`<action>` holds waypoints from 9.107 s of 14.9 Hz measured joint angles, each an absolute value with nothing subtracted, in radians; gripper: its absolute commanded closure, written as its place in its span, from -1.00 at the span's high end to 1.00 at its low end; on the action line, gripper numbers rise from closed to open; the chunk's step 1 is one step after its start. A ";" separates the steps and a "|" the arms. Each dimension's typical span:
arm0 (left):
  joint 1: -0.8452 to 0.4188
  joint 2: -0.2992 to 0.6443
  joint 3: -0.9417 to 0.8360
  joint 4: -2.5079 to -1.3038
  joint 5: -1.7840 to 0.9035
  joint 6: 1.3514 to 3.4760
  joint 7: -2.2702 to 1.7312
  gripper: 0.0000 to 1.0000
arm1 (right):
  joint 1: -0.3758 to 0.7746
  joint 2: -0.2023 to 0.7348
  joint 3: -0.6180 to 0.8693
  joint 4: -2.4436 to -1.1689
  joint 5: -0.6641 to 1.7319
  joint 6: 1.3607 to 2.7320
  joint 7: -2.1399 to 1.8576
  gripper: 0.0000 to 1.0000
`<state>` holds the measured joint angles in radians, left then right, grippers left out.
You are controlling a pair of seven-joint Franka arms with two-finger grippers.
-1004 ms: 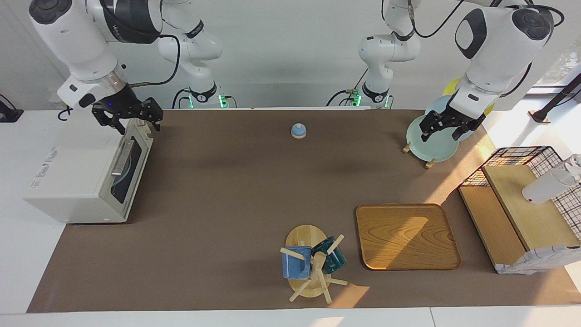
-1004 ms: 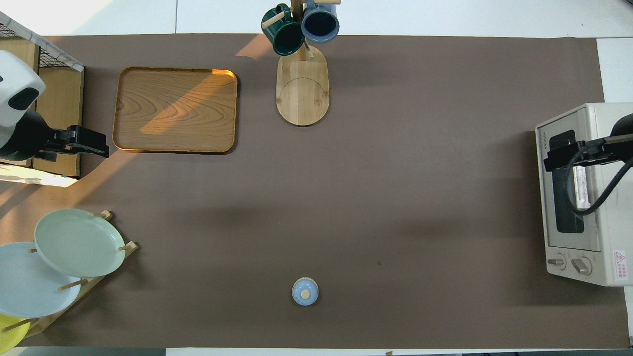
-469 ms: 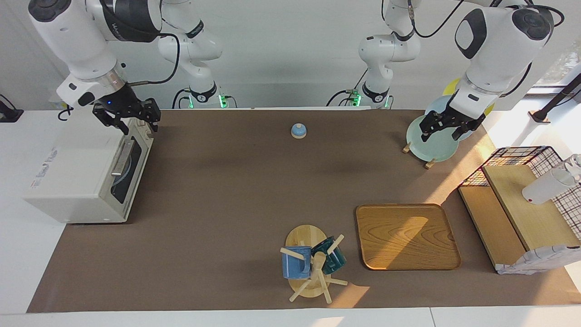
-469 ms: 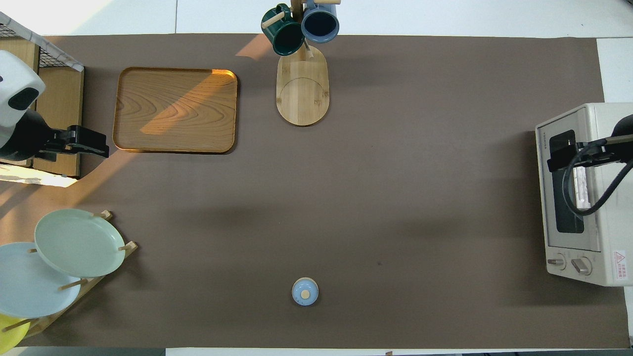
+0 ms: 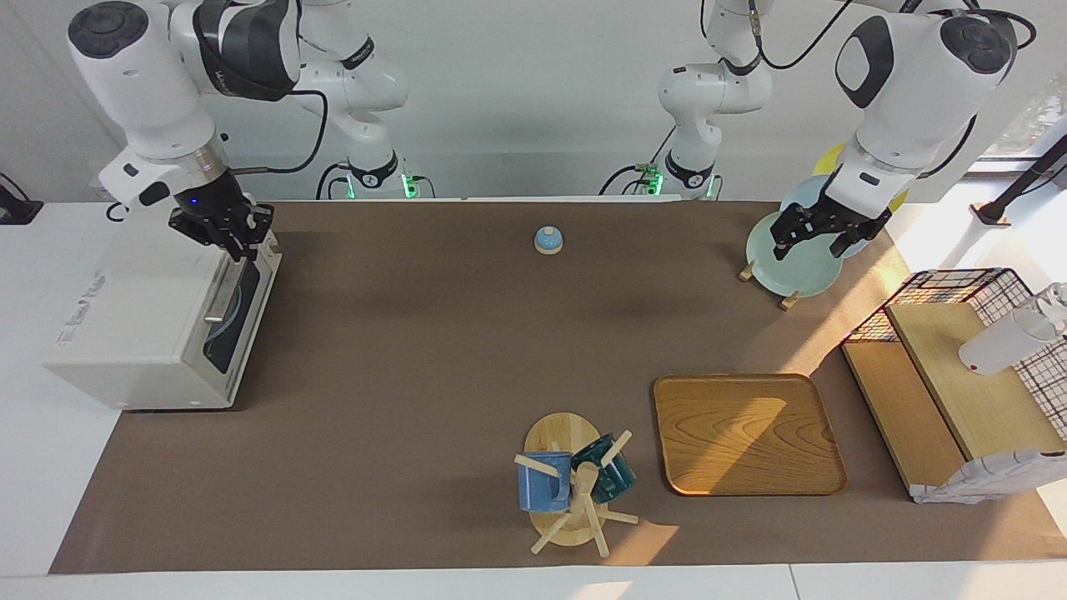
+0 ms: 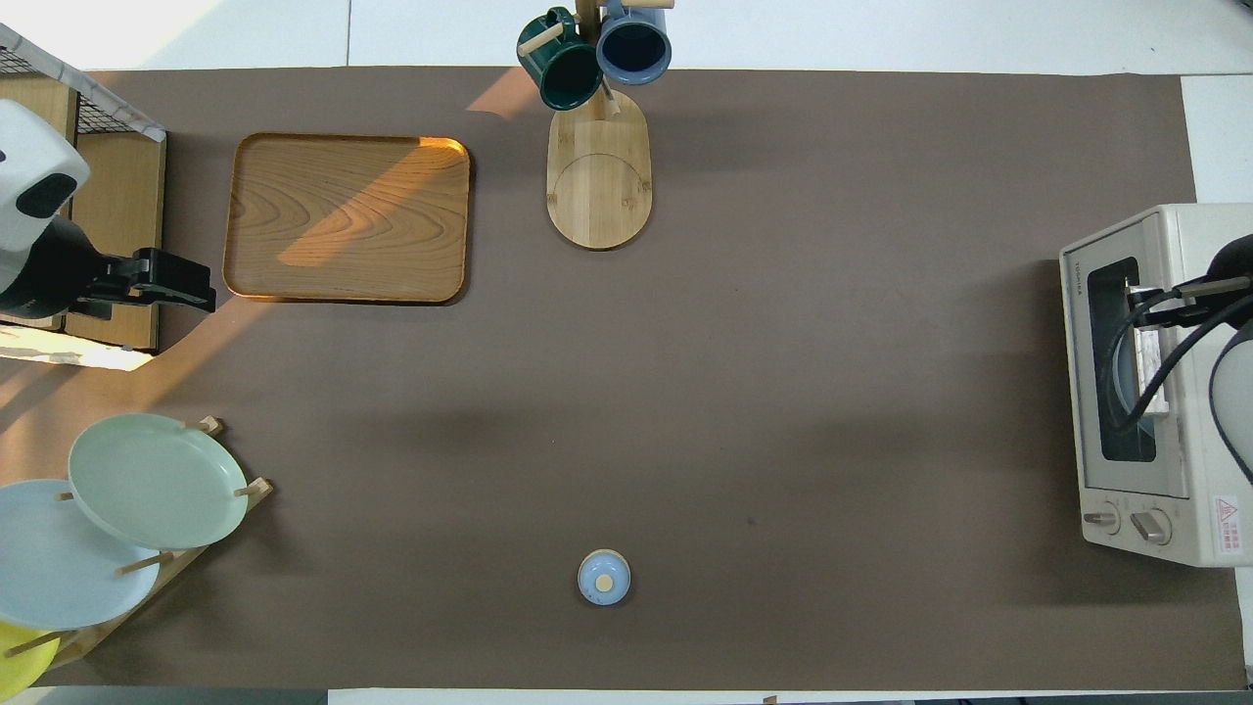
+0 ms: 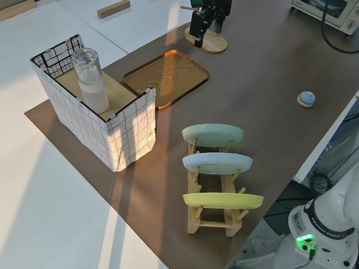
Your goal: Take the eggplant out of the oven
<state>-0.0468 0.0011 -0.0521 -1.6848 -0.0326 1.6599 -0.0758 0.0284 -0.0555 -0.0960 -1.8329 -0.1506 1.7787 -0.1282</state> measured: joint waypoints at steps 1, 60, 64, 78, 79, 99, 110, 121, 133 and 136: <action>-0.047 0.001 -0.052 -1.685 -0.033 1.660 -0.076 1.00 | 0.024 -0.055 -0.097 -1.857 -0.177 1.803 -0.118 -1.00; -0.047 0.001 -0.052 -1.685 -0.033 1.660 -0.076 1.00 | 0.004 0.059 -0.046 -2.169 -0.186 2.097 0.053 -0.79; -0.047 0.001 -0.052 -1.685 -0.033 1.660 -0.076 1.00 | 0.036 0.044 -0.040 -2.181 -0.189 2.109 0.052 -1.00; -0.047 0.001 -0.052 -1.685 -0.033 1.660 -0.076 1.00 | 0.729 0.447 -0.007 -1.590 -0.204 1.837 0.718 -1.00; -0.047 0.001 -0.052 -1.685 -0.033 1.660 -0.076 1.00 | 0.741 0.512 0.011 -1.541 -0.203 1.844 0.759 -1.00; -0.047 0.001 -0.052 -1.685 -0.033 1.660 -0.076 1.00 | 0.712 0.660 0.034 -1.228 -0.151 1.874 0.826 -1.00; -0.148 -0.006 -0.081 -1.710 -0.036 1.663 -0.312 1.00 | 0.357 0.357 0.020 -1.847 -0.306 1.932 0.705 -1.00; -0.553 0.164 -0.092 -1.933 -0.048 2.137 -1.112 1.00 | 0.218 0.311 0.021 -2.026 -0.402 2.031 0.577 -1.00; -0.612 0.330 -0.088 -1.956 -0.048 2.314 -1.259 0.82 | 0.188 0.288 0.020 -2.072 -0.499 2.025 0.560 -1.00; -0.613 0.330 -0.089 -1.956 -0.048 2.300 -1.259 0.29 | 0.188 0.287 0.026 -2.074 -0.532 2.013 0.560 -1.00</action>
